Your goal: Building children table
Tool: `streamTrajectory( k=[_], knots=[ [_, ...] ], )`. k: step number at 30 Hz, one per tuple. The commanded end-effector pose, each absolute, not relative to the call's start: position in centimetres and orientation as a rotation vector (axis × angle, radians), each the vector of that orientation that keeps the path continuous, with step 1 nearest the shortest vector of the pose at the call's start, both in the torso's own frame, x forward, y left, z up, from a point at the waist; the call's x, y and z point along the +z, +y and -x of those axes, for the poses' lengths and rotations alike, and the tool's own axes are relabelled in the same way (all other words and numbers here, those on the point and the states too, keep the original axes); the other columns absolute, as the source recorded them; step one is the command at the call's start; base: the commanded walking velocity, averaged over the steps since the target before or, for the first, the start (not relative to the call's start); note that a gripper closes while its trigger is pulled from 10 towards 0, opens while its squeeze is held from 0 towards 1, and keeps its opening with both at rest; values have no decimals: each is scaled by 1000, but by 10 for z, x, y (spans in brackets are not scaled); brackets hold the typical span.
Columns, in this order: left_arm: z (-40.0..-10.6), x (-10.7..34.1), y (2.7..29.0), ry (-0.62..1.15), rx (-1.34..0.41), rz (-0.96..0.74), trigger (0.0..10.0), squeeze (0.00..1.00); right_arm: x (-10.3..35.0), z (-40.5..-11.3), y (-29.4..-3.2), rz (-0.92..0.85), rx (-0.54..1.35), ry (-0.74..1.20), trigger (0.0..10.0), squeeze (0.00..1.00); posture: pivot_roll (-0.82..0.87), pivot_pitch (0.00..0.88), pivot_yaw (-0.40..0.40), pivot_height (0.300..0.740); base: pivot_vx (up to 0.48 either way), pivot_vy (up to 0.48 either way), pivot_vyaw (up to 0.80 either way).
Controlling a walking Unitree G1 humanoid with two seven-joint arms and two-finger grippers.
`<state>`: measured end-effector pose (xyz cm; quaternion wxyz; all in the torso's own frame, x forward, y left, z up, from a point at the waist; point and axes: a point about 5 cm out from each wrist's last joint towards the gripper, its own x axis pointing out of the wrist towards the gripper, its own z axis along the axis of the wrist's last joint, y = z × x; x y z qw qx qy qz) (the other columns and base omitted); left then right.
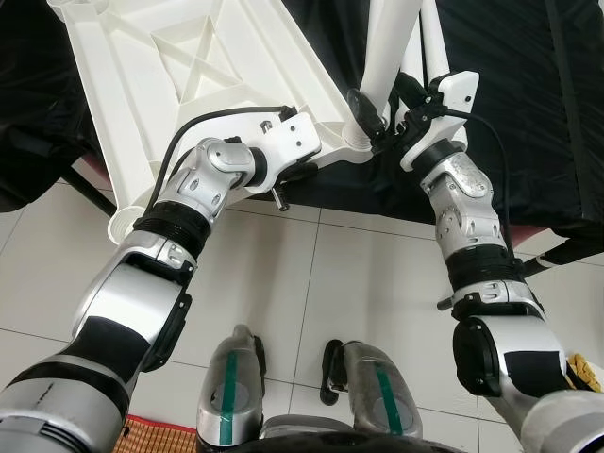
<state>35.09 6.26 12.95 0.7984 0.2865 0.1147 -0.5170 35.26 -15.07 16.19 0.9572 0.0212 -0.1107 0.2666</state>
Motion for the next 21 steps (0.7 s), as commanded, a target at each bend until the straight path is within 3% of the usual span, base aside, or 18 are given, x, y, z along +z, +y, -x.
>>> streamTrajectory(
  k=[1, 16, 17, 18, 19, 21],
  knots=[
    [-349, 131, 63, 209, -1118, -631, 10000, 0, 163, -354, -150, -34, 553, -230, 10000, 0, -42, 0, 18, 740, 0, 0, 0],
    [-349, 138, 61, 185, -1136, -627, 10000, 0, 162, -364, -138, 17, 691, -162, 10000, 0, -27, 0, 11, 740, 0, 0, 0],
    [-349, 139, 61, 185, -1134, -630, 10000, 0, 162, -364, -138, 13, 699, -161, 2980, 0, -25, 0, 11, 740, 0, 0, 0],
    [-349, 139, 61, 185, -1134, -630, 10000, 0, 162, -364, -138, 13, 699, -161, 2980, 0, -25, 0, 11, 740, 0, 0, 0],
    [-349, 139, 62, 182, -1132, -634, 10000, 0, 161, -363, -138, 10, 706, -156, 0, 0, -24, 0, 10, 740, 0, 0, 0],
    [-349, 139, 63, 181, -1128, -639, 10000, 0, 159, -363, -140, 11, 712, -149, 0, 0, -22, 0, 10, 740, 0, 0, 0]
  ],
)
